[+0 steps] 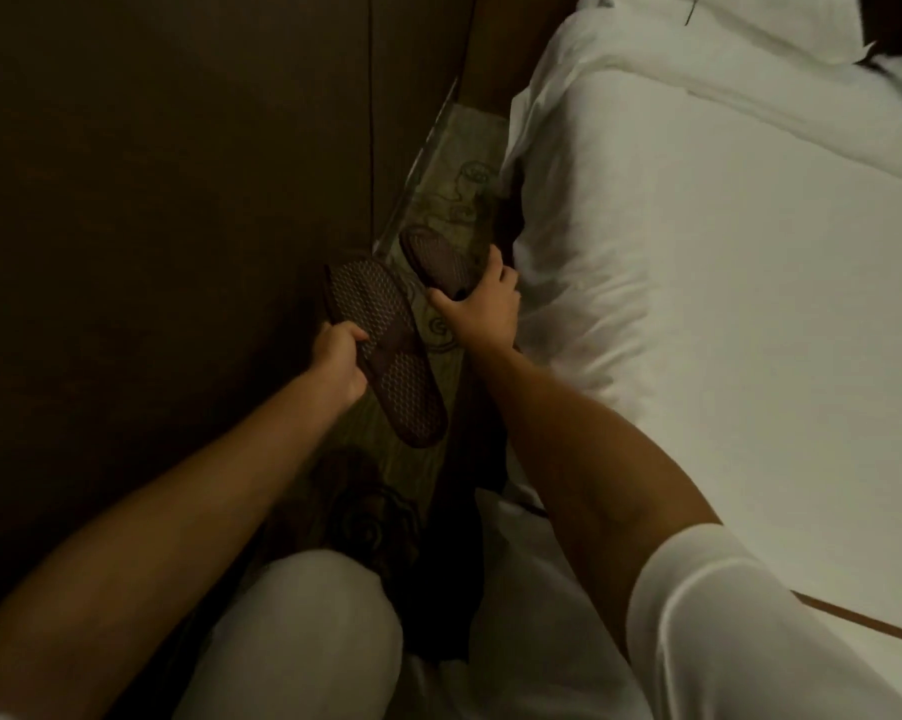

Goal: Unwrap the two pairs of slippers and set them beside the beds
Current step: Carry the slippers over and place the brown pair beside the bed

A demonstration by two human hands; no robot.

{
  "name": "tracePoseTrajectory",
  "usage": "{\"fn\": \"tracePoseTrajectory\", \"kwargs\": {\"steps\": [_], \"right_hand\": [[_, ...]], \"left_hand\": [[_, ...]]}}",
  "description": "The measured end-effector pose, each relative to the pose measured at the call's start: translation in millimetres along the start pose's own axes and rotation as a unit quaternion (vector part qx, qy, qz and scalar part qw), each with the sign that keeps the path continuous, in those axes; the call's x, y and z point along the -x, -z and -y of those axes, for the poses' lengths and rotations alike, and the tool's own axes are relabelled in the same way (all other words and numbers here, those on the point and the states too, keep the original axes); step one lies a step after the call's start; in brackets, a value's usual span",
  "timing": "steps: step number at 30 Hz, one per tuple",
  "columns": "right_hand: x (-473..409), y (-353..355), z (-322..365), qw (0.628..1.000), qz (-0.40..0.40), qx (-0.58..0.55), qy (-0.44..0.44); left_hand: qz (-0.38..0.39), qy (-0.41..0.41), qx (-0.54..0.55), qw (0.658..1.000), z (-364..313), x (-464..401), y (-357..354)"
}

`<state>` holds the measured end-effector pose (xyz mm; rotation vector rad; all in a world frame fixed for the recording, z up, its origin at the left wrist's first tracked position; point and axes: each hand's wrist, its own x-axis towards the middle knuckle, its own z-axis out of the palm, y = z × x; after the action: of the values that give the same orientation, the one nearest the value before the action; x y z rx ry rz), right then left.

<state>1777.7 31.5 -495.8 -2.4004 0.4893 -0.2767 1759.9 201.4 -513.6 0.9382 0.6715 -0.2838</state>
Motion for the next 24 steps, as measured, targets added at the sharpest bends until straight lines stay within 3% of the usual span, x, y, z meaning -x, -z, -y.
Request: {"fn": "tracePoseTrajectory", "kwargs": {"steps": [4, 7, 10, 12, 15, 17, 19, 23, 24], "right_hand": [[-9, -48, -39, 1.0, 0.002, 0.017, 0.005], [-8, -83, -58, 0.994, 0.086, 0.069, -0.005], [6, -121, -91, 0.97, 0.217, 0.093, -0.058], [16, -144, -112, 0.952, 0.26, 0.126, -0.105], [25, -170, -143, 0.926, 0.303, 0.164, -0.152], [25, -183, -161, 0.906, 0.34, 0.193, -0.163], [22, -193, -170, 0.895, 0.357, 0.209, -0.17], [29, -225, -170, 0.879, 0.394, 0.186, -0.193], [32, -235, -170, 0.875, 0.408, 0.175, -0.191]], "left_hand": [[-0.012, 0.031, 0.014, 0.999, 46, -62, 40], [-0.017, 0.094, -0.079, 0.992, 73, -94, 66], [-0.103, 0.109, -0.323, 0.934, 110, -121, 107], [-0.133, 0.106, -0.421, 0.891, 123, -135, 126], [-0.055, 0.034, -0.529, 0.846, 128, -165, 121], [0.01, -0.028, -0.622, 0.783, 125, -189, 104], [0.082, -0.083, -0.712, 0.693, 118, -210, 81], [0.198, -0.157, -0.862, 0.439, 105, -247, 48], [0.205, -0.152, -0.879, 0.403, 108, -254, 44]]}}
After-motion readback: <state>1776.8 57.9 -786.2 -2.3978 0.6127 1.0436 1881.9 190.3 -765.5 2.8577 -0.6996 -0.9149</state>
